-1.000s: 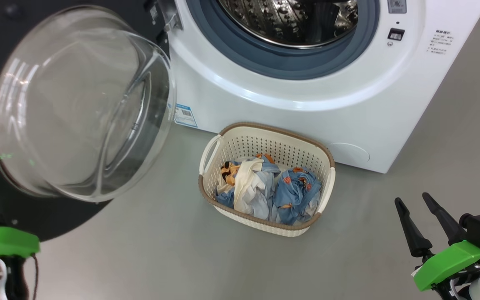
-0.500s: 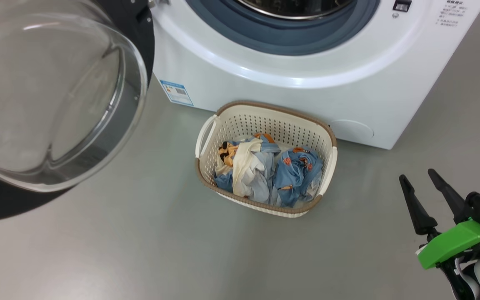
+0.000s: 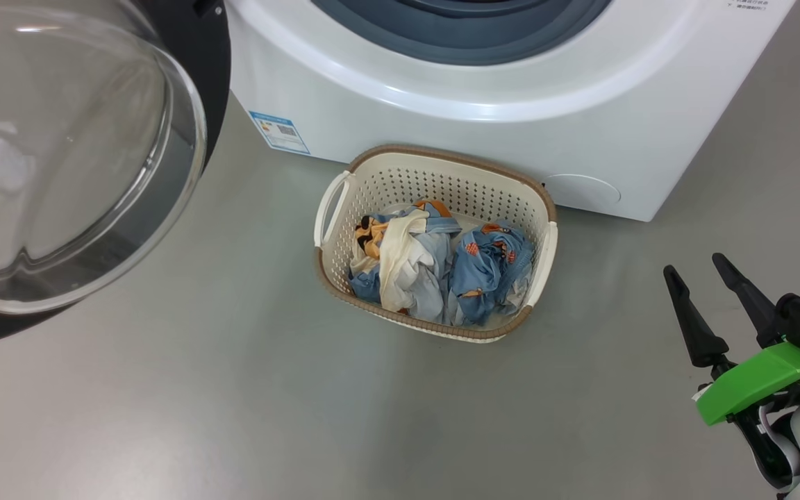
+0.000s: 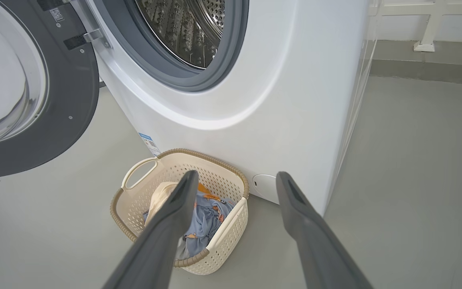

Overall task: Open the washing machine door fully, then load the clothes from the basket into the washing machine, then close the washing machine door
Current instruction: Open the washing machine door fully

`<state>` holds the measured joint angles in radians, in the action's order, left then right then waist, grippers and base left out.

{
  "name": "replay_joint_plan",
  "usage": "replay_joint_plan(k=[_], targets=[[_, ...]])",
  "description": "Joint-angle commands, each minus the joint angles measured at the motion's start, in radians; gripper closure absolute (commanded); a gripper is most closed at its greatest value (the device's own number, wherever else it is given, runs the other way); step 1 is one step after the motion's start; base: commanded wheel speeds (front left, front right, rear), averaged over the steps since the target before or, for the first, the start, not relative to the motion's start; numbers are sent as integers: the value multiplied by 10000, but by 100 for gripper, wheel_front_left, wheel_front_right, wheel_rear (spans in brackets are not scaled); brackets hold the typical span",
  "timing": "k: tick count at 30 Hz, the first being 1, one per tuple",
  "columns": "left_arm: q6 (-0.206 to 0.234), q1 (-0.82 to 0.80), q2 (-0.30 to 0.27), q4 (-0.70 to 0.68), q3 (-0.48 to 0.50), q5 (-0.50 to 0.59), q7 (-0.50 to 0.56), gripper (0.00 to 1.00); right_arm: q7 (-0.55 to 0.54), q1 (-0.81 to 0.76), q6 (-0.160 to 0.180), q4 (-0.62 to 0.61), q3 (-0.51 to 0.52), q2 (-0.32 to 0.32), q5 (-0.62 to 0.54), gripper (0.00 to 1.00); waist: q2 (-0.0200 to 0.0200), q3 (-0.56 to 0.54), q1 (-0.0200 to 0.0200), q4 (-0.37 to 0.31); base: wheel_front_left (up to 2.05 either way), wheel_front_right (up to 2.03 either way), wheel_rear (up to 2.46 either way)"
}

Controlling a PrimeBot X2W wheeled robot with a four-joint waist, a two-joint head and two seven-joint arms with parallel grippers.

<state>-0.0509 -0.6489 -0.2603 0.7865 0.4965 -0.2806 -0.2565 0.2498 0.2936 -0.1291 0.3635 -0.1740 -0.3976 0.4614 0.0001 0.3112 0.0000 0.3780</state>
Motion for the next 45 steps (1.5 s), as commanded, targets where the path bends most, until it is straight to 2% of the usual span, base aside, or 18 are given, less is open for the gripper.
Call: replay_joint_plan(k=[1,9,16,26,27,30,34,35,37,45], targets=[[-60,-285,-810,-71,397,196,-53,100,120,105,-16,-196,-242,-132,-119,0,-1,42,0,-59,0,0,0],[-400,-413,-737,278,903,496,-53,100,120,136,-16,-117,-282,-60,-103,0,-1,-160,0,-59,0,0,0],[-752,143,-292,-169,1123,457,-53,100,120,-57,-16,-34,-265,105,-42,0,-1,-683,0,-5,0,0,0],[-795,2085,430,-2045,14,-18,-53,100,120,-502,-16,16,-158,398,67,0,-1,-1499,0,55,0,0,0],[-795,2324,517,-2251,-102,-71,-53,93,120,-545,-16,22,-163,430,71,0,-1,-1574,0,45,0,0,0],[-796,3042,719,-2817,-444,-196,-53,53,120,-662,-16,18,-185,518,92,0,-1,-1779,0,0,0,0,0],[-796,3854,1030,-3623,-888,-183,-53,4,120,-837,-16,-28,-152,574,136,0,-1,-1998,0,-79,0,0,0],[-796,4042,1102,-3807,-1042,-204,-53,0,120,-880,-16,-39,-124,580,143,0,-1,-2041,0,-103,0,0,0],[-796,4410,1246,-4159,-1321,-241,-53,0,120,-968,-16,-49,-94,603,156,0,-1,-2142,0,-178,0,0,0],[-797,5264,1169,-4836,-2456,-309,-53,0,120,-1115,-16,-109,-24,666,166,0,-1,-2300,0,-726,0,0,0]])
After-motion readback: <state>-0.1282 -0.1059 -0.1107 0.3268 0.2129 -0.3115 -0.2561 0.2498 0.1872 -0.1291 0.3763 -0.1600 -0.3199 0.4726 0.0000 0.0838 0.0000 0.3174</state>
